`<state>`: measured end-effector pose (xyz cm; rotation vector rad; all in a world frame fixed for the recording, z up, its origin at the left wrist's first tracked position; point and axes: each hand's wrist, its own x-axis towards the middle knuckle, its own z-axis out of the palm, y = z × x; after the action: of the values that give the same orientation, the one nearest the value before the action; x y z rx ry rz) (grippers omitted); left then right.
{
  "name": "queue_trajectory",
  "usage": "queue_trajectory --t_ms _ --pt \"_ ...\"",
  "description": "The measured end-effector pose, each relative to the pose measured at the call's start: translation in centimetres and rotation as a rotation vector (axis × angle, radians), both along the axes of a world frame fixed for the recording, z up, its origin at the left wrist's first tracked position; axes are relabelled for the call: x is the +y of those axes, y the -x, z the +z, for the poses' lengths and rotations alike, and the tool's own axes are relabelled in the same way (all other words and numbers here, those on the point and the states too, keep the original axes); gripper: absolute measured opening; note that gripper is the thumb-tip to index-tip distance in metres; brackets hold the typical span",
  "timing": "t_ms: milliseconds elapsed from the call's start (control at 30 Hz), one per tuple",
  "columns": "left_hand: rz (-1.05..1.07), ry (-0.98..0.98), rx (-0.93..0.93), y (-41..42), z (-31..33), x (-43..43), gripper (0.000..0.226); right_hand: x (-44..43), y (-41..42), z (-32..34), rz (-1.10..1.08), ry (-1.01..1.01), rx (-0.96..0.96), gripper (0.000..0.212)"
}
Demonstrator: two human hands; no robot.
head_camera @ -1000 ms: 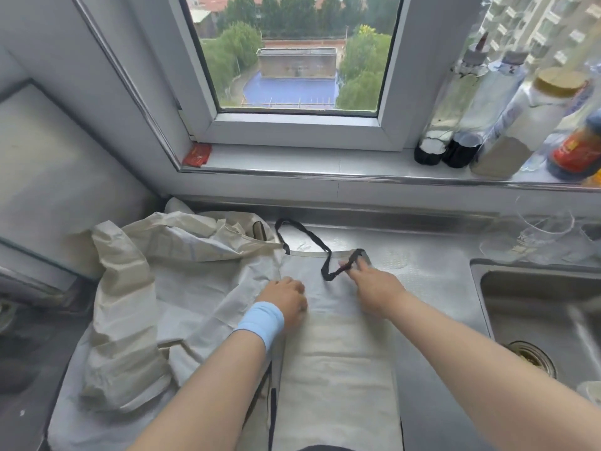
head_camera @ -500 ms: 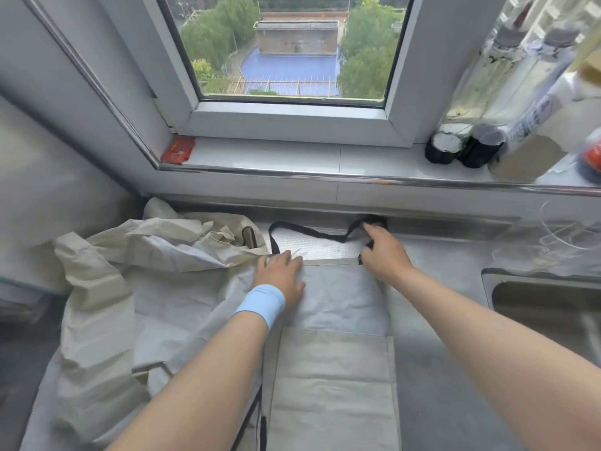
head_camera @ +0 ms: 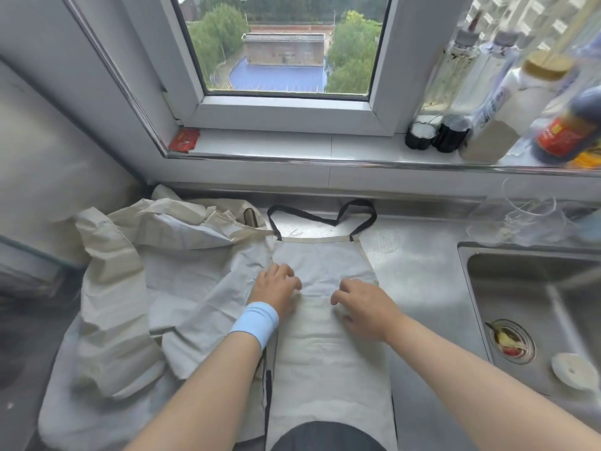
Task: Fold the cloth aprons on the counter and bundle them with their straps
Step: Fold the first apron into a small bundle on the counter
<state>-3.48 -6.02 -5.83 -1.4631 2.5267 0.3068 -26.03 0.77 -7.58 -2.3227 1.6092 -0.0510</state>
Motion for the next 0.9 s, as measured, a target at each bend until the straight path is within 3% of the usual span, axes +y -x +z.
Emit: queue_trajectory --t_ms 67,167,233,367,467,567,633,733,800,900 --pt "-0.017 0.018 0.050 -0.4 0.4 1.3 0.040 1.7 -0.4 0.3 0.002 -0.054 0.014 0.030" --pt "-0.031 0.004 0.135 -0.2 1.3 4.2 0.029 3.8 -1.3 1.2 -0.005 -0.052 0.009 0.029" --pt "-0.018 -0.146 0.155 0.0 1.7 6.6 0.021 5.2 -2.0 2.2 -0.002 -0.111 0.020 0.027" --pt "-0.090 -0.356 0.002 0.2 1.9 12.0 0.018 9.3 -3.9 3.3 0.019 -0.263 0.078 0.020" --pt "-0.183 -0.355 -0.068 -0.6 1.0 14.9 0.041 12.2 -4.4 3.2 0.080 -0.342 0.120 0.047" --pt "-0.272 -0.287 -0.101 -1.9 0.7 17.1 0.072 14.9 -4.7 2.9 0.185 -0.288 0.201 0.073" --pt "-0.300 -0.248 -0.122 -2.4 0.8 17.9 0.085 15.9 -5.1 2.5 0.193 -0.231 0.212 0.067" --pt "-0.330 -0.207 -0.172 -2.5 0.7 18.7 0.092 16.3 -5.5 2.7 0.141 -0.226 0.150 0.040" --pt "-0.329 -0.199 -0.155 -2.6 0.7 19.1 0.084 16.2 -5.5 3.1 0.138 -0.190 0.160 0.023" --pt "-0.294 -0.211 -0.083 -2.9 1.2 19.2 0.058 16.0 -5.4 3.7 0.076 -0.204 0.165 0.024"
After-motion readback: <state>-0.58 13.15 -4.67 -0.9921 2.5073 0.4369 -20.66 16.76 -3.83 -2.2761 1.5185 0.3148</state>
